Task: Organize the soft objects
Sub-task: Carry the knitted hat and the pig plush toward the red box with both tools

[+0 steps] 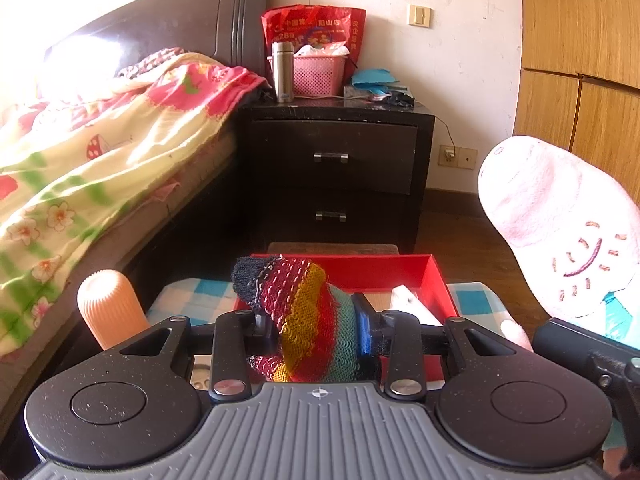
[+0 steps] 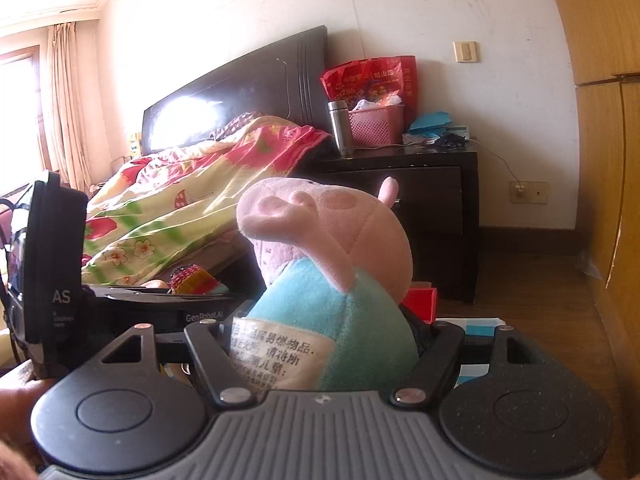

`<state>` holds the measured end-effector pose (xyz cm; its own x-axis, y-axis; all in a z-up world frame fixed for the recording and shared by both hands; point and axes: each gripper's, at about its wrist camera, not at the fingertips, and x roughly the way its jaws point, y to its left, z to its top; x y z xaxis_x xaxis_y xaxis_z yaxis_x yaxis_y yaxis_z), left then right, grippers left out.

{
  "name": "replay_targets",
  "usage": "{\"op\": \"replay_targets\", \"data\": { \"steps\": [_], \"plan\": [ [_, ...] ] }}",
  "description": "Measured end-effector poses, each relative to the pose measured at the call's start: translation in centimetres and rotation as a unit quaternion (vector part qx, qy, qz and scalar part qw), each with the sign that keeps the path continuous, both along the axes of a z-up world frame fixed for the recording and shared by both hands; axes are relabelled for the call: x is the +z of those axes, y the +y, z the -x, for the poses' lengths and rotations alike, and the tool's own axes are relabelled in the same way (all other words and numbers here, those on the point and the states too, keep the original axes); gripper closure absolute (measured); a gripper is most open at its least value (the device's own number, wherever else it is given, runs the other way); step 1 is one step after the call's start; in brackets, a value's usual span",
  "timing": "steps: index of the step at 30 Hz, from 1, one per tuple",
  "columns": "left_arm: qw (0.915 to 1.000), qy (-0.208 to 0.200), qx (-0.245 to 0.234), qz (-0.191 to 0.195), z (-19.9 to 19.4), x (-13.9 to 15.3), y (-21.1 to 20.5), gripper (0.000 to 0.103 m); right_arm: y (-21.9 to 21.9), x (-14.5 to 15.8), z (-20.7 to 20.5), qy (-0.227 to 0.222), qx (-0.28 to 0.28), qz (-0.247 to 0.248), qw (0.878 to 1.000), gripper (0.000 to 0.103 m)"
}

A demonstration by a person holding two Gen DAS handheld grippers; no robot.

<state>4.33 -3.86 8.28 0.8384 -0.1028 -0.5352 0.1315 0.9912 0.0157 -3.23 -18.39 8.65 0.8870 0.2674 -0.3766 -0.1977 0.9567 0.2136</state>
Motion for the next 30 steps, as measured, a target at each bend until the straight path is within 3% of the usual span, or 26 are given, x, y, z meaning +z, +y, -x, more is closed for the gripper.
{"op": "replay_targets", "data": {
  "steps": [16, 30],
  "plan": [
    [0.9999, -0.006, 0.008, -0.011, -2.3, -0.3, -0.9, 0.064, 0.4, -0.2, -1.6, -0.035, -0.033, 0.033, 0.998, 0.053],
    [0.9997, -0.002, 0.018, -0.014, -5.5, -1.0, -1.1, 0.062, 0.0, -0.8, -5.5, -0.039, -0.054, 0.062, 0.996, 0.053]
  ]
}}
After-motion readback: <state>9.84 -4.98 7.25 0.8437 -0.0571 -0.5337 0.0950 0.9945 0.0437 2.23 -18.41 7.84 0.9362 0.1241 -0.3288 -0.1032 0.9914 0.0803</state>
